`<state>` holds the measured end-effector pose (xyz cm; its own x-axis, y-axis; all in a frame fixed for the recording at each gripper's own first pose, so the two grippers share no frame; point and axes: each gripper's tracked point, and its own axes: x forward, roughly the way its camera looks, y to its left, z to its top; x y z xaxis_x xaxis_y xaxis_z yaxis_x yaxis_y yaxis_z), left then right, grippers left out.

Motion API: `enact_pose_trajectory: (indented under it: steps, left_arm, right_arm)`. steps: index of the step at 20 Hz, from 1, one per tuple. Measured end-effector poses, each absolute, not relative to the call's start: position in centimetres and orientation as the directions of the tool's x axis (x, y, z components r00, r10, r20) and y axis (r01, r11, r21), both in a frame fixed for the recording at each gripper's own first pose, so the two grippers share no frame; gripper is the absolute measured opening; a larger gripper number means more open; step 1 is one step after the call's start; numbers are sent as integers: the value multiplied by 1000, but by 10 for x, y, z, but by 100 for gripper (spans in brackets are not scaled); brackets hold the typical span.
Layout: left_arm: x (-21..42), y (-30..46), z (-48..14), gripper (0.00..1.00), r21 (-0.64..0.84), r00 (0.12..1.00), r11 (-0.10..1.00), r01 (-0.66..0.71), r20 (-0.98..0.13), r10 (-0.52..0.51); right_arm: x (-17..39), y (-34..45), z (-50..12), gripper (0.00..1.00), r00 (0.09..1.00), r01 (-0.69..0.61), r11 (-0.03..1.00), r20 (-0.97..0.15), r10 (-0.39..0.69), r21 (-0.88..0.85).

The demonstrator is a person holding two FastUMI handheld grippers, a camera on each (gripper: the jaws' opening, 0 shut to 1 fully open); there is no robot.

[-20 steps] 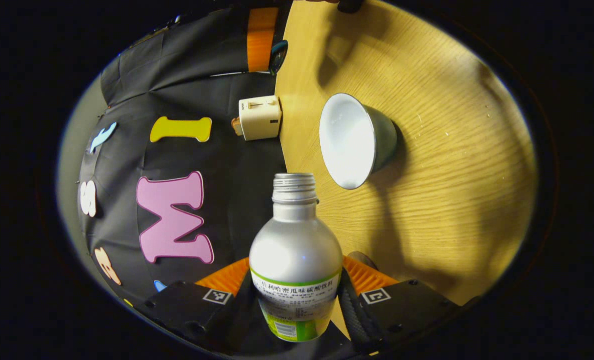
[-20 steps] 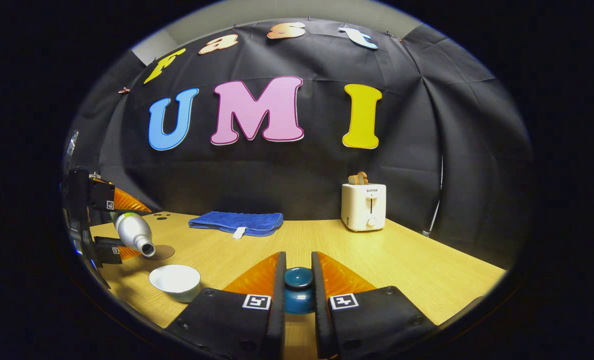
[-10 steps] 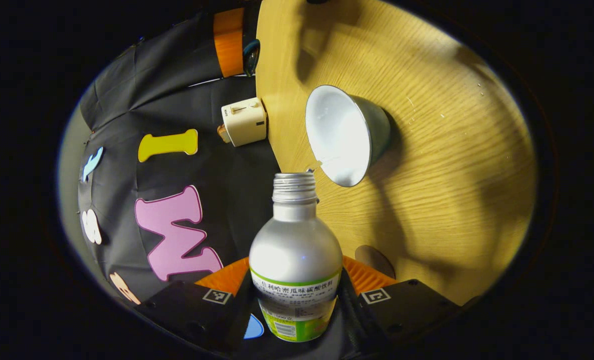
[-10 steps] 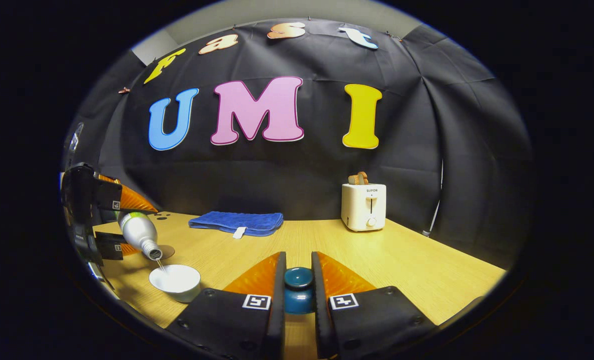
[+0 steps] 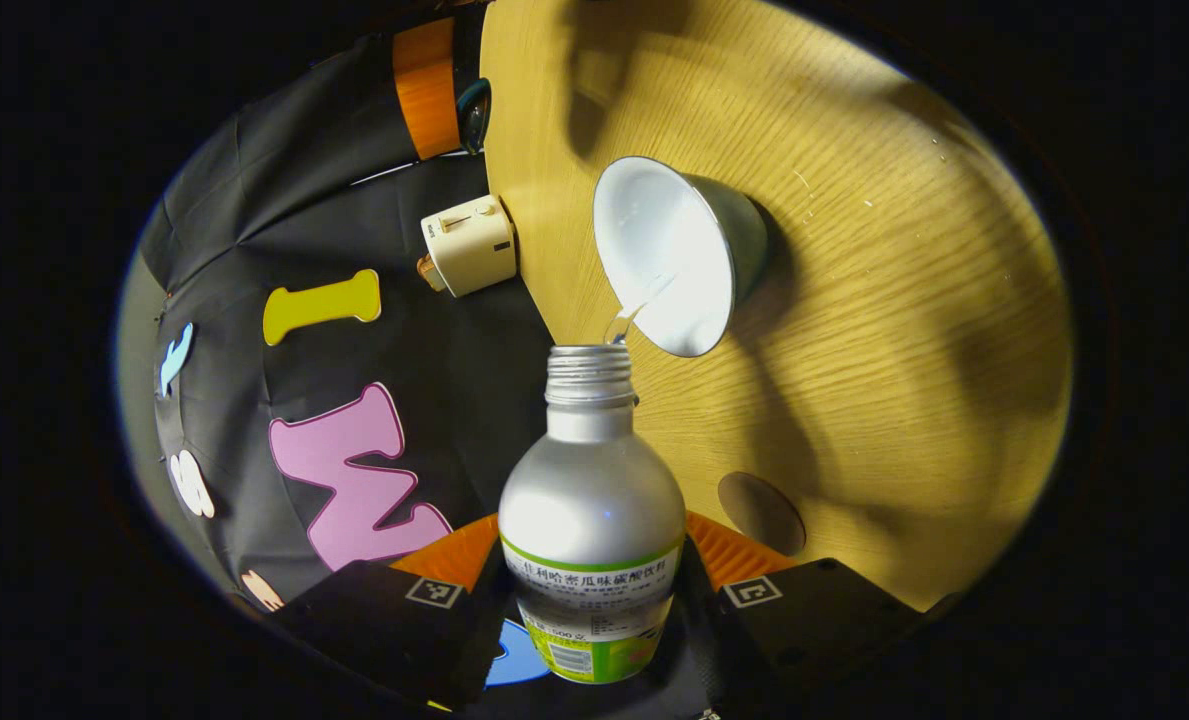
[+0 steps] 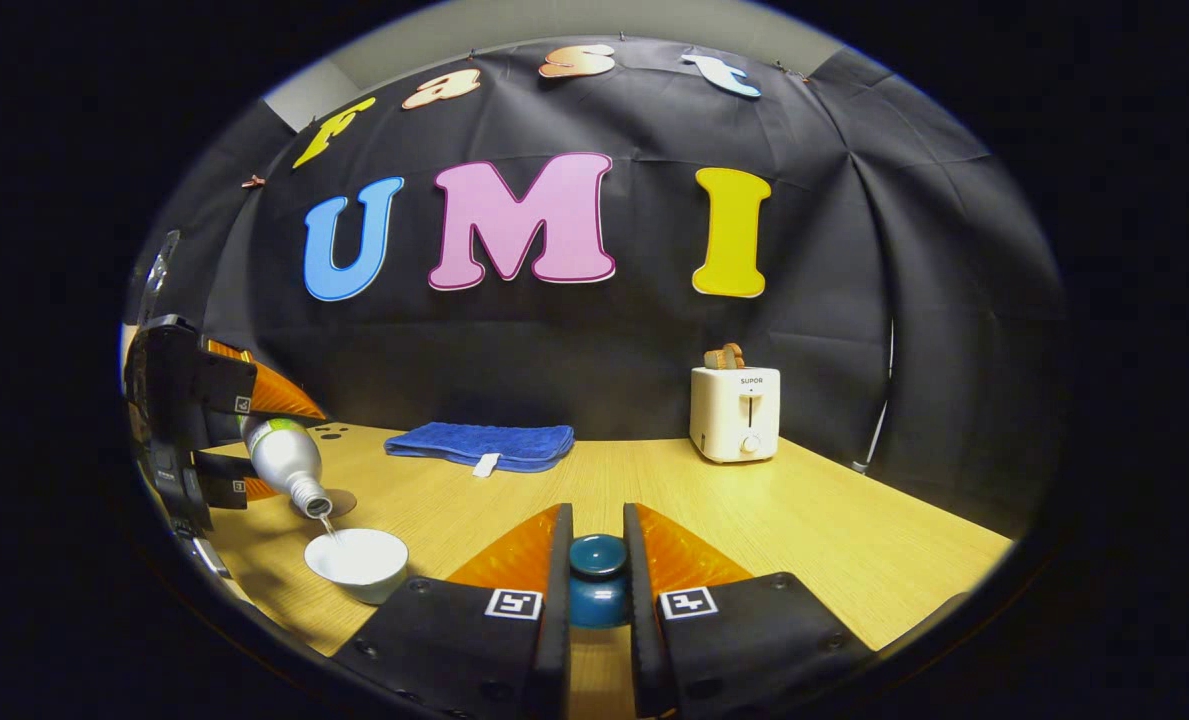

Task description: Open the teacup lid with one hand, grasp the water bottle and pour water into the teacup with the other hand; after pouring, place the water bottle on the coaster and then close the teacup lid.

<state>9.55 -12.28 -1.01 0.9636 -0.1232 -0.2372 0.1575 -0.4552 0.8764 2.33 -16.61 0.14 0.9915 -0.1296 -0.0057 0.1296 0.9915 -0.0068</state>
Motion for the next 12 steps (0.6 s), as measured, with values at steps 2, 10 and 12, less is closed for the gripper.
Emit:
enact_pose_trajectory:
  steps: [2, 10, 12]
  left_arm:
    - [98, -122, -9, 79, 869, 965, -471, 152, -234, -121]
    - [89, -126, -9, 79, 837, 970, -533, 123, -214, -112]
    - [88, -126, -9, 79, 835, 971, -538, 118, -210, -114]
  right_arm:
    - [23, -166, 1, 28, 992, 130, 992, -6, -130, -7]
    - [23, -166, 1, 28, 992, 129, 992, -5, -129, -7]
    - [23, -166, 1, 28, 992, 129, 992, -5, -129, -7]
